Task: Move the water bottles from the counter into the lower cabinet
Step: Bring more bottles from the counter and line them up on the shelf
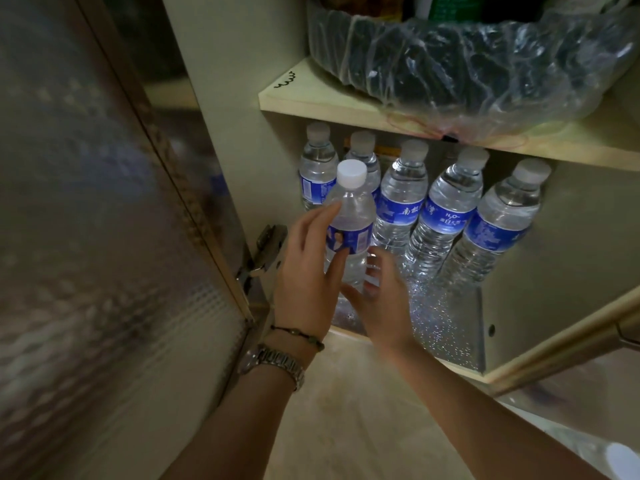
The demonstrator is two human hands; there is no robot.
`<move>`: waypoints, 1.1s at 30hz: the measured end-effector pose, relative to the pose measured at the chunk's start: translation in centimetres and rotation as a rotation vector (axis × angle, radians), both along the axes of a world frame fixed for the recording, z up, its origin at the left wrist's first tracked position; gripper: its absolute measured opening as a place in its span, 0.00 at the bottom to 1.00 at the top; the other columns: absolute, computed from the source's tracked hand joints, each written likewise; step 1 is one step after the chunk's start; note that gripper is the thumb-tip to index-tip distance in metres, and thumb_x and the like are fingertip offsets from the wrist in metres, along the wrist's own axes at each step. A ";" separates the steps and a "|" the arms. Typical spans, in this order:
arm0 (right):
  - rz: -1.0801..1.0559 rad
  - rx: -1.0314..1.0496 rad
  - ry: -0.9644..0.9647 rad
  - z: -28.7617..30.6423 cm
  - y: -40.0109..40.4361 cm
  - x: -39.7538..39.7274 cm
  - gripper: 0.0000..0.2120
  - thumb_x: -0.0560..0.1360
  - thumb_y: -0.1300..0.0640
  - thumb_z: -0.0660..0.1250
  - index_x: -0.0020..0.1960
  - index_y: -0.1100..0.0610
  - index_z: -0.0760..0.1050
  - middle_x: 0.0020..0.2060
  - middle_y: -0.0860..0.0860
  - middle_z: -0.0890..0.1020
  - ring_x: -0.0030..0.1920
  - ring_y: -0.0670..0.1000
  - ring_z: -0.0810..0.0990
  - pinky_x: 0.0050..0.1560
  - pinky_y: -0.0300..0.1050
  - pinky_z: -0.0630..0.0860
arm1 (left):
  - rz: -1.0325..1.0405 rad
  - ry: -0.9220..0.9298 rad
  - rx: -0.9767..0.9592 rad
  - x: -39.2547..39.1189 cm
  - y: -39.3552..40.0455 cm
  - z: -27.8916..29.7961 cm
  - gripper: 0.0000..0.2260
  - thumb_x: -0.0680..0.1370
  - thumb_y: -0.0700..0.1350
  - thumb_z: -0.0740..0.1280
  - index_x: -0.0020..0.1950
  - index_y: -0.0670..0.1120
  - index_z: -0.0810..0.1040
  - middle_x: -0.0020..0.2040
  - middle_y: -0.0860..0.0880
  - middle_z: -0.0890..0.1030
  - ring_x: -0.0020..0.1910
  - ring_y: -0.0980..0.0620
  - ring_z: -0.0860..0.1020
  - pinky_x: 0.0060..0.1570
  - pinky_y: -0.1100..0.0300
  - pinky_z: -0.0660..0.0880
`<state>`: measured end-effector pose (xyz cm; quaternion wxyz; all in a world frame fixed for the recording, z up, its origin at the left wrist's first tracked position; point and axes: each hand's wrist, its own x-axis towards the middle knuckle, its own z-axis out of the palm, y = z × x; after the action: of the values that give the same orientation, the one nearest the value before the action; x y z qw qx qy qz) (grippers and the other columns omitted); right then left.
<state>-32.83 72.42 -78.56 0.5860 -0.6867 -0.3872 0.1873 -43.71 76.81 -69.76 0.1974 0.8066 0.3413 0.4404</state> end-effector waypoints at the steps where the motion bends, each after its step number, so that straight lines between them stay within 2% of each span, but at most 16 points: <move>1: 0.005 0.001 0.000 0.0 0.3 -0.1 0.32 0.66 0.60 0.78 0.64 0.49 0.68 0.57 0.48 0.78 0.56 0.47 0.80 0.54 0.53 0.80 | -0.001 -0.004 -0.004 -0.1 0.2 0.0 0.26 0.73 0.36 0.70 0.69 0.47 0.67 0.65 0.46 0.71 0.61 0.55 0.71 0.60 0.79 0.62; 8: 0.029 0.018 -0.044 0.3 2.5 -0.9 0.30 0.67 0.56 0.76 0.65 0.51 0.68 0.58 0.47 0.78 0.55 0.45 0.79 0.53 0.52 0.80 | 0.017 -0.018 -0.038 -0.9 1.2 0.3 0.29 0.71 0.35 0.71 0.70 0.47 0.67 0.66 0.48 0.70 0.61 0.63 0.66 0.60 0.79 0.60; 11: 0.038 0.036 -0.065 0.2 3.3 -1.1 0.30 0.67 0.56 0.75 0.66 0.52 0.68 0.58 0.48 0.78 0.55 0.47 0.79 0.52 0.53 0.79 | 0.034 0.002 -0.049 -1.5 1.1 0.0 0.27 0.72 0.37 0.71 0.70 0.48 0.67 0.65 0.48 0.70 0.61 0.61 0.68 0.60 0.76 0.63; 14: 0.040 0.031 -0.079 0.0 4.1 -1.2 0.30 0.66 0.50 0.74 0.66 0.49 0.67 0.58 0.50 0.78 0.56 0.49 0.79 0.52 0.54 0.79 | 0.043 0.037 -0.059 -2.3 0.6 -1.1 0.26 0.72 0.37 0.70 0.68 0.47 0.68 0.64 0.48 0.71 0.61 0.58 0.69 0.59 0.74 0.65; 17: 0.021 0.039 -0.071 -0.2 4.5 -1.2 0.30 0.66 0.56 0.76 0.64 0.48 0.67 0.58 0.49 0.78 0.56 0.50 0.80 0.52 0.56 0.79 | 0.042 0.090 -0.092 -3.2 0.2 -2.4 0.24 0.73 0.37 0.70 0.67 0.47 0.69 0.64 0.48 0.71 0.62 0.57 0.69 0.60 0.74 0.64; 20: 0.015 0.050 -0.090 -0.1 4.8 -1.4 0.31 0.66 0.56 0.77 0.65 0.49 0.67 0.58 0.49 0.78 0.56 0.49 0.79 0.52 0.56 0.79 | 0.052 0.140 -0.122 -3.9 -0.2 -3.1 0.23 0.74 0.38 0.69 0.67 0.48 0.69 0.65 0.49 0.70 0.64 0.57 0.68 0.61 0.71 0.64; 26: 0.010 0.039 -0.138 0.0 5.4 -1.9 0.31 0.68 0.56 0.76 0.66 0.51 0.66 0.60 0.51 0.76 0.57 0.52 0.78 0.52 0.56 0.79 | 0.059 0.174 -0.119 -4.3 -0.5 -3.1 0.24 0.73 0.37 0.69 0.68 0.48 0.69 0.65 0.49 0.70 0.64 0.57 0.67 0.62 0.78 0.59; 29: 0.005 0.021 -0.154 -0.1 5.8 -1.9 0.31 0.68 0.55 0.76 0.66 0.49 0.65 0.59 0.52 0.76 0.56 0.52 0.79 0.52 0.57 0.78 | 0.048 0.175 -0.109 -4.6 -0.6 -3.2 0.24 0.73 0.36 0.69 0.67 0.48 0.69 0.65 0.49 0.71 0.63 0.59 0.67 0.62 0.77 0.60; 33: -0.002 0.005 -0.153 0.1 6.2 -2.3 0.32 0.67 0.56 0.76 0.67 0.50 0.65 0.59 0.53 0.76 0.57 0.53 0.78 0.53 0.56 0.78 | 0.055 0.195 -0.110 -5.0 -0.8 -3.4 0.23 0.74 0.39 0.69 0.67 0.50 0.68 0.65 0.50 0.70 0.62 0.63 0.65 0.57 0.81 0.59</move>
<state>-35.11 78.59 -78.43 0.5565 -0.6980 -0.4307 0.1330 -48.69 75.97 -73.12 0.1950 0.8238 0.4047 0.3458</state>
